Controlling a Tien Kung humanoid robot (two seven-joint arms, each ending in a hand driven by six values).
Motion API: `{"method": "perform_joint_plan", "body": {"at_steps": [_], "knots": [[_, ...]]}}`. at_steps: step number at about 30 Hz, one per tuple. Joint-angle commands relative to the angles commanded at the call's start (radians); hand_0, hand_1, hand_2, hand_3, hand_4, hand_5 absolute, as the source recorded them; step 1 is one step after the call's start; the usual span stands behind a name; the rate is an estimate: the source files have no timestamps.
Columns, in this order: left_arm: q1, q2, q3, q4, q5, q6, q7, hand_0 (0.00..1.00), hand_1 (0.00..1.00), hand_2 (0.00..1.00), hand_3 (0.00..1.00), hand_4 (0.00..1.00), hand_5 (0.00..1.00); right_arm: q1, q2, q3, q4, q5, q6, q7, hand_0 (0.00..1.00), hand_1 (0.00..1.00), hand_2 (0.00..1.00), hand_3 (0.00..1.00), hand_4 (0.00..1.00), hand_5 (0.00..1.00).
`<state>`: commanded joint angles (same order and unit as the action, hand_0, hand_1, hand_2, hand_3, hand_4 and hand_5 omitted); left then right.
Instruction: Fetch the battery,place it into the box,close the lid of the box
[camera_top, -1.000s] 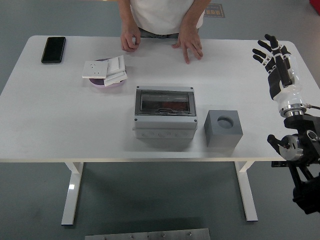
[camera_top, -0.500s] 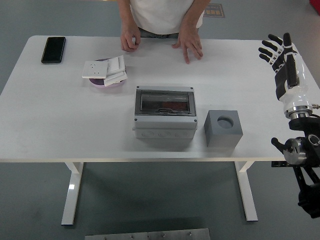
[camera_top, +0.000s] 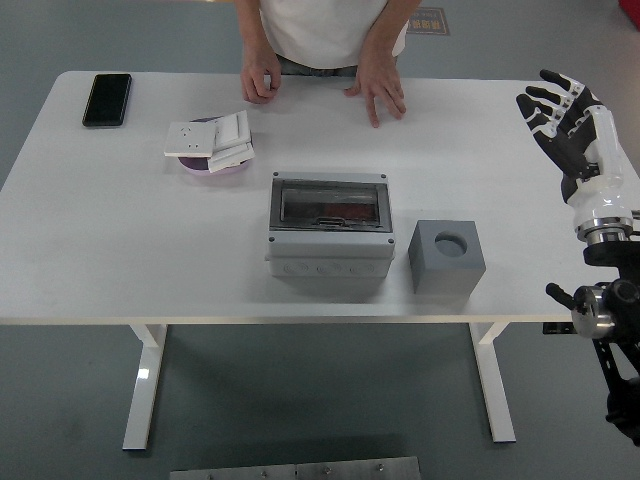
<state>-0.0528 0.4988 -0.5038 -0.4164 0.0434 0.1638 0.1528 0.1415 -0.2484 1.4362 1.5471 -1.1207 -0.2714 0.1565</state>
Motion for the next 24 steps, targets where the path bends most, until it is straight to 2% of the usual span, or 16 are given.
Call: {"method": "perform_joint_plan", "body": {"at_steps": [2,3,11,24], "knots": [[0.0,0.0,-0.001,0.0,0.001,0.0,0.0,0.609,0.72,0.602,0.587,0.447,0.002,-0.003,0.001,-0.001,0.001,0.001,0.002,0.0,0.664,0.636,0.636,0.741,0.839,0.053],[-0.001,0.001,-0.001,0.0,0.002,0.0,0.001,0.609,0.721,0.602,0.587,0.445,0.002,-0.004,0.001,-0.002,0.002,0.002,0.003,0.0,0.699,0.653,0.662,0.81,0.815,0.029],[-0.001,0.001,-0.005,-0.001,0.007,0.001,0.004,0.609,0.721,0.602,0.588,0.446,0.002,-0.002,0.001,-0.001,0.005,0.009,0.008,0.001,0.686,0.651,0.659,0.821,0.812,0.032],[-0.002,0.001,-0.006,-0.001,0.009,0.001,0.004,0.61,0.722,0.602,0.588,0.446,0.002,0.003,0.004,0.0,-0.012,0.101,0.017,0.037,0.67,0.649,0.648,0.806,0.811,0.025]]}}
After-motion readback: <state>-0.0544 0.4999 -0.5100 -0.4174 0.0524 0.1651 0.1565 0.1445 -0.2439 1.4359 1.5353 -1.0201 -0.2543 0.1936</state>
